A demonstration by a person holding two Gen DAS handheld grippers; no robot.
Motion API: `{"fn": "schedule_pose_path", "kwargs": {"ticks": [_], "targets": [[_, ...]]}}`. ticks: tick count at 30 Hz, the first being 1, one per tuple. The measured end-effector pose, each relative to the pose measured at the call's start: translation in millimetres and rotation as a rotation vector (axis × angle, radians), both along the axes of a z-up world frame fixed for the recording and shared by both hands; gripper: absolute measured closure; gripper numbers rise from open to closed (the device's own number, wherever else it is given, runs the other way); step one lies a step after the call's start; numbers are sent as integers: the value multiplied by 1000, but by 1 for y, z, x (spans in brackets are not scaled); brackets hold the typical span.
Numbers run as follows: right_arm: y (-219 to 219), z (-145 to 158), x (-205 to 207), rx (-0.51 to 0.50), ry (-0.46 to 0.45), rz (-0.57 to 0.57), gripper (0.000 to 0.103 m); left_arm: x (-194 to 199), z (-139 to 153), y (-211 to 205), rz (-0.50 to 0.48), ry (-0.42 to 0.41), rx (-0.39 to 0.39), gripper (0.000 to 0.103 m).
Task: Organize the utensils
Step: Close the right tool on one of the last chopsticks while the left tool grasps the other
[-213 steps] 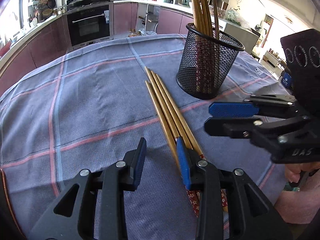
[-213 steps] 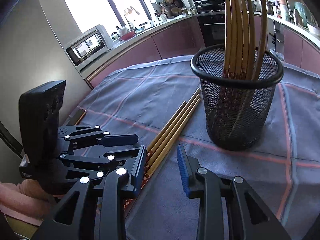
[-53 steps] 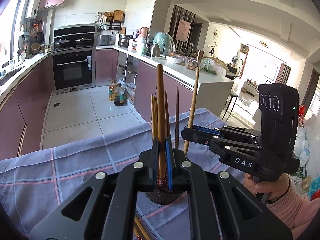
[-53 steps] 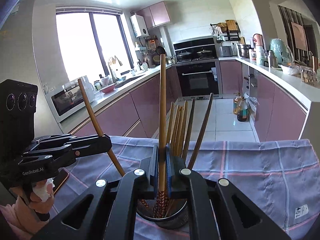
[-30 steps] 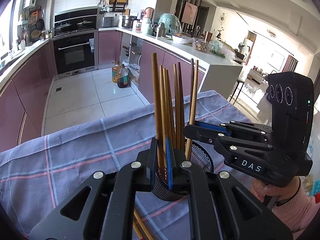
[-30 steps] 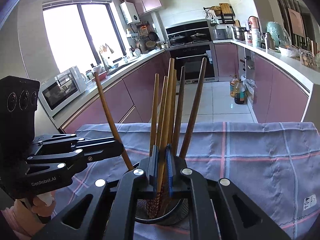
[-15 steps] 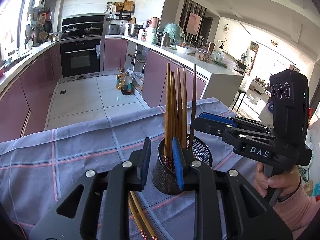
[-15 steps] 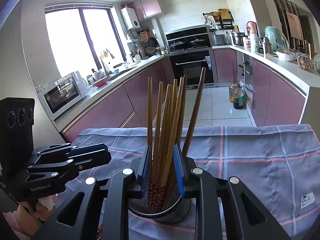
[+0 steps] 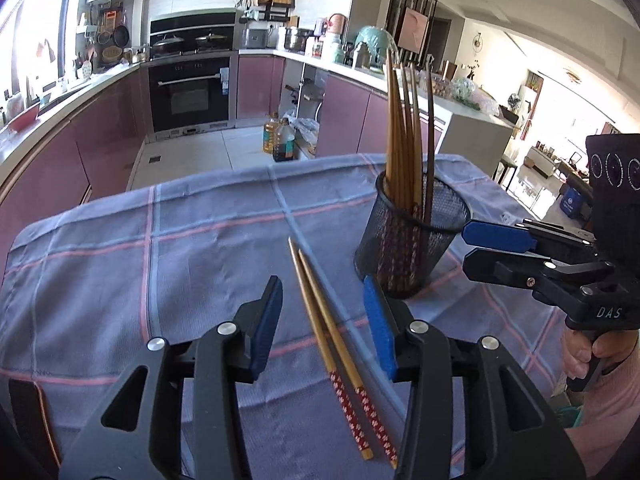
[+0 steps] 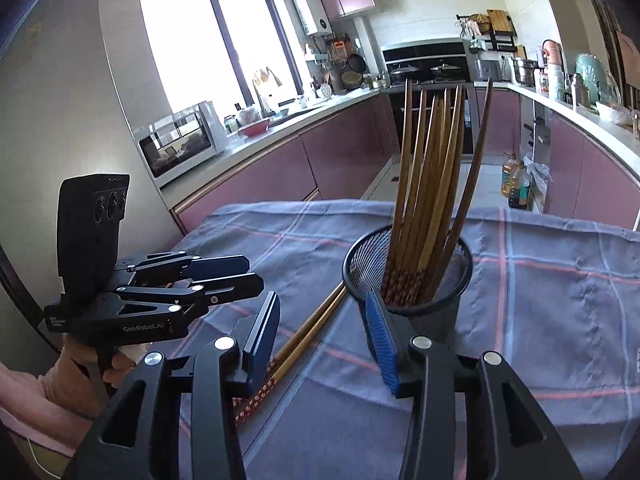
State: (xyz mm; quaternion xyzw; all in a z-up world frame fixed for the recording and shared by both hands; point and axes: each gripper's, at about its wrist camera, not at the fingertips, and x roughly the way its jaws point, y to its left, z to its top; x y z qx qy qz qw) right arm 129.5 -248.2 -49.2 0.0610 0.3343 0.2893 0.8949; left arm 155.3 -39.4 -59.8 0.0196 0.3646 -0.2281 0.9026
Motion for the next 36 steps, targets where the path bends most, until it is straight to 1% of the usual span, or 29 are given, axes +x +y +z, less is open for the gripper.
{"fn": "schedule_pose_path", "kwargs": {"ticks": [4, 6, 10, 20, 22, 25, 36], "targets": [[10, -29, 6, -8, 88, 5, 60, -6, -32, 5, 3, 73, 31, 63], [15, -37, 8, -12, 116, 6, 60, -8, -43, 4, -1, 100, 40, 63], [23, -49, 9, -20, 155, 9, 60, -12, -57, 3, -7, 119, 47, 63], [34, -59, 10, -33, 179, 16, 60, -19, -65, -3, -17, 131, 82, 65], [34, -60, 11, -36, 181, 16, 60, -19, -66, -3, -18, 137, 82, 69], [37, -61, 12, -41, 182, 18, 60, -22, -67, -2, -17, 137, 80, 71], [58, -65, 20, -81, 183, 40, 62, -25, -69, 0, 4, 159, 36, 86]]}}
